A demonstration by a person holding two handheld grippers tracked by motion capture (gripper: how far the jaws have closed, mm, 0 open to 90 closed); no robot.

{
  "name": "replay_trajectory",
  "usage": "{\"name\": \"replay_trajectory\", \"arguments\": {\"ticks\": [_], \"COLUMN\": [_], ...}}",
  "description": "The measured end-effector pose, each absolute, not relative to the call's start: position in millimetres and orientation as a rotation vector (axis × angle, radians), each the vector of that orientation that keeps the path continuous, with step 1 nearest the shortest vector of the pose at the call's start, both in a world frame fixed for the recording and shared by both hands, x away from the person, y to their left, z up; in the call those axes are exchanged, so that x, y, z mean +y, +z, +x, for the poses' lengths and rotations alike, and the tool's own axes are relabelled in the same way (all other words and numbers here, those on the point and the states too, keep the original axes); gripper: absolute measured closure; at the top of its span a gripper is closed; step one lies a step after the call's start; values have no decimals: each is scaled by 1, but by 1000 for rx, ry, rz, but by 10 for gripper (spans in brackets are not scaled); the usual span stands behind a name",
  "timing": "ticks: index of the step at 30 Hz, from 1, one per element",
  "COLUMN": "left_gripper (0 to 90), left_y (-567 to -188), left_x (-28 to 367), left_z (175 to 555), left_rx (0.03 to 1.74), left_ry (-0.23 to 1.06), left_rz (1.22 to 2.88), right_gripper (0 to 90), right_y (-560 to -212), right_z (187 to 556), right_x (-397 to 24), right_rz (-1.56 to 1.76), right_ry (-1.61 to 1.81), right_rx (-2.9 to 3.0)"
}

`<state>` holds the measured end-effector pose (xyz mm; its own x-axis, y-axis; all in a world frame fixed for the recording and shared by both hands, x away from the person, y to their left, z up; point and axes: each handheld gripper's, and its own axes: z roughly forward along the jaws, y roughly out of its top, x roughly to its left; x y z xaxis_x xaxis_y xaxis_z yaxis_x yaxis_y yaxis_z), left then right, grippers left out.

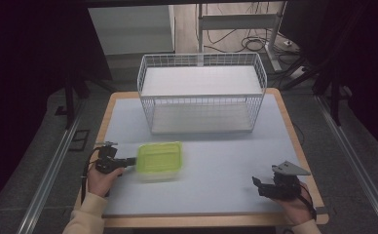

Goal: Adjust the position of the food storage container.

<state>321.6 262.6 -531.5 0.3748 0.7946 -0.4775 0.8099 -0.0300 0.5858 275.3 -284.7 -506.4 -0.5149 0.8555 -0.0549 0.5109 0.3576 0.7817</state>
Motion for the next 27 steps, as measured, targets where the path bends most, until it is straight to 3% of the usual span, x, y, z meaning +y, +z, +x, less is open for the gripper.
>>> {"name": "replay_trajectory", "arguments": {"ticks": [27], "left_gripper": [898], "left_y": [-531], "left_x": [219], "left_z": [338], "left_rx": [1354], "left_ry": [-40], "left_rz": [1874], "right_gripper": [155], "right_y": [-507], "right_z": [275], "right_x": [-282], "right_rz": [1184], "right_ry": [996], "right_rx": [2166]}}
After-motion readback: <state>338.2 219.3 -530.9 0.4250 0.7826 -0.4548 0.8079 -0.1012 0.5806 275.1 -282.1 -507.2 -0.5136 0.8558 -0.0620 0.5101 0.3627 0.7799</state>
